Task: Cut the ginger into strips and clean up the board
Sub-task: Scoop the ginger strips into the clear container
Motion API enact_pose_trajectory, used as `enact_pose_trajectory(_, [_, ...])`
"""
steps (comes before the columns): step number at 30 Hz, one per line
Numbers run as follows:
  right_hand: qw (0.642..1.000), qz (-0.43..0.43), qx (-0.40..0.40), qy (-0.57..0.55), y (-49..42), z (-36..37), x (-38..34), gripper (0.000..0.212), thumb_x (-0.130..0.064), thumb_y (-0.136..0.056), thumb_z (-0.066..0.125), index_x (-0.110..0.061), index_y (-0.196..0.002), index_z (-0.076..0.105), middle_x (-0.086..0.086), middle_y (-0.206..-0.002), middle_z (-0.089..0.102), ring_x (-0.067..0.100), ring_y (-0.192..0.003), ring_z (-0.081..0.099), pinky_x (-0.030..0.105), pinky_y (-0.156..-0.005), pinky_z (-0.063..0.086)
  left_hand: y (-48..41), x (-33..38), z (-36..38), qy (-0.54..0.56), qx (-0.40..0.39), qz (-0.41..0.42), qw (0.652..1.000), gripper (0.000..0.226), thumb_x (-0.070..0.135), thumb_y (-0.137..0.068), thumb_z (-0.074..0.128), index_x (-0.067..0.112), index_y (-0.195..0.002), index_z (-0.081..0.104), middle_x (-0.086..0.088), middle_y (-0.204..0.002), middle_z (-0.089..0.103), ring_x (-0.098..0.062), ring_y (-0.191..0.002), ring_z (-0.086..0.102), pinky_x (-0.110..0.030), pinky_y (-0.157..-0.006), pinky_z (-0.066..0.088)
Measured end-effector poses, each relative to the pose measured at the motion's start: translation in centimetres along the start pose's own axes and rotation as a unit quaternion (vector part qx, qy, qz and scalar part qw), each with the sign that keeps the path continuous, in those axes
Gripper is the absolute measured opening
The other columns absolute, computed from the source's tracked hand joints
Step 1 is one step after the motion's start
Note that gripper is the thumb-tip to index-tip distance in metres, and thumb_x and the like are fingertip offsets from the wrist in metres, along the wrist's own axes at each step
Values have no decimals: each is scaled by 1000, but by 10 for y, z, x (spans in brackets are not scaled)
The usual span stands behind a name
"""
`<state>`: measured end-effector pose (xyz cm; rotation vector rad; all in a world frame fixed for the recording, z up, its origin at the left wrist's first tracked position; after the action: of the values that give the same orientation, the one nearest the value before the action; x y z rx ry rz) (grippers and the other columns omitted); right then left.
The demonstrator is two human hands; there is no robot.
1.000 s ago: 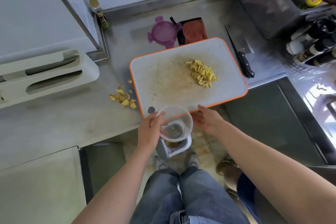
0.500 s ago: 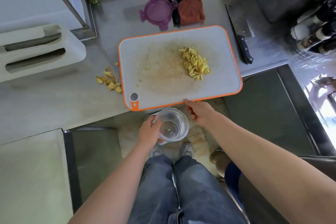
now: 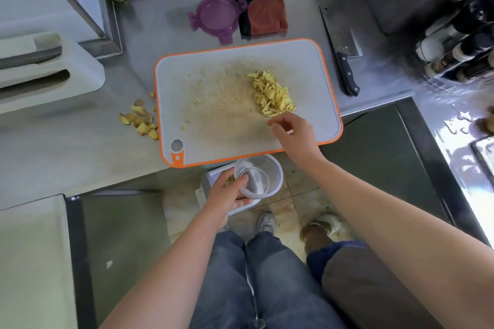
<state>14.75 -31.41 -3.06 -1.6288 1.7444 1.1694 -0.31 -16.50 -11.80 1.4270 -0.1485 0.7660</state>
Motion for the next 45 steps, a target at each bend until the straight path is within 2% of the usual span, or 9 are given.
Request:
enact_pose_trajectory(3, [997, -53, 51, 24, -17, -12, -4, 16, -5, -84, 56, -12, -95, 66, 4, -101, 55, 14, -84, 54, 20, -73, 42, -9, 0, 7, 39, -3, -7, 999, 37, 14, -91, 66, 14, -126, 55, -8, -94, 67, -18, -79, 68, -38, -76, 59])
enact_pose_trajectory(6, [990, -91, 95, 47, -32, -20, -8, 29, -2, -79, 57, -11, -106, 60, 5, -112, 48, 18, -99, 50, 31, -83, 45, -19, 1, 13, 48, -18, -12, 999, 41, 13, -89, 68, 15, -127, 54, -9, -97, 69, -19, -81, 69, -41, -80, 59])
enact_pose_trajectory(11, [989, -45, 8, 138, -52, 0, -1, 60, -15, -85, 55, -22, -142, 38, 6, -145, 38, 27, -131, 33, 42, -105, 29, -25, 6, 21, 34, -59, -17, 998, 39, 15, -87, 70, 15, -124, 56, -15, -102, 68, -23, -86, 68, -39, -75, 60])
enact_pose_trajectory(16, [995, -80, 42, 52, -44, -10, -4, 48, -9, -84, 54, -17, -132, 52, 3, -129, 52, 21, -111, 52, 36, -95, 44, -28, 11, 19, 9, -69, -19, 997, 29, 17, -89, 68, 16, -116, 59, -14, -98, 69, -22, -82, 70, -35, -68, 59])
enact_pose_trajectory(26, [994, -83, 33, 70, -25, -8, 5, 47, -9, -92, 47, -16, -139, 47, 2, -144, 44, 15, -132, 37, 19, -105, 28, -26, 14, 9, 7, -66, -6, 998, 27, 20, -88, 69, 13, -113, 62, -13, -99, 71, -22, -79, 71, -35, -65, 59])
enact_pose_trajectory(29, [991, -88, -23, 96, -14, 7, 6, 50, -13, -93, 47, -14, -143, 42, 4, -146, 42, 17, -135, 33, 21, -110, 23, -26, 14, 7, 11, -62, -6, 998, 26, 19, -88, 69, 13, -112, 62, -12, -99, 71, -22, -80, 70, -35, -65, 59])
enact_pose_trajectory(36, [994, -93, 59, 16, -28, -10, -5, 32, -7, -90, 47, -14, -120, 58, -1, -120, 51, 14, -102, 55, 32, -88, 49, -26, 17, 5, 5, -69, -7, 998, 29, 19, -87, 69, 10, -115, 63, -15, -101, 71, -21, -81, 71, -34, -64, 59])
enact_pose_trajectory(41, [990, -119, 23, 65, -64, 3, -21, 46, -22, -86, 44, -15, -130, 53, 5, -144, 41, 21, -131, 35, 24, -103, 27, -31, 19, 2, -29, -83, -15, 996, 31, 23, -88, 68, 11, -116, 63, -12, -103, 73, -23, -90, 71, -35, -68, 59])
enact_pose_trajectory(45, [987, -98, -46, 118, -90, 21, -23, 53, -29, -98, 45, -23, -149, 31, 0, -159, 16, 18, -146, 12, 37, -116, 10, -35, 20, 1, -53, -93, -21, 994, 33, 25, -87, 69, 10, -116, 65, -14, -106, 72, -26, -97, 70, -46, -84, 58])
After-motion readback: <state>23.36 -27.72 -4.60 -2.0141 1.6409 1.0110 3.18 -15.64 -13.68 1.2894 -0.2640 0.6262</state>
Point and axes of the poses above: each hand's wrist, its own y-axis away from the middle knuckle, its own z-axis out of the palm, x = y × z, the point moved 9 cm from there along -y, towards the middle knuckle
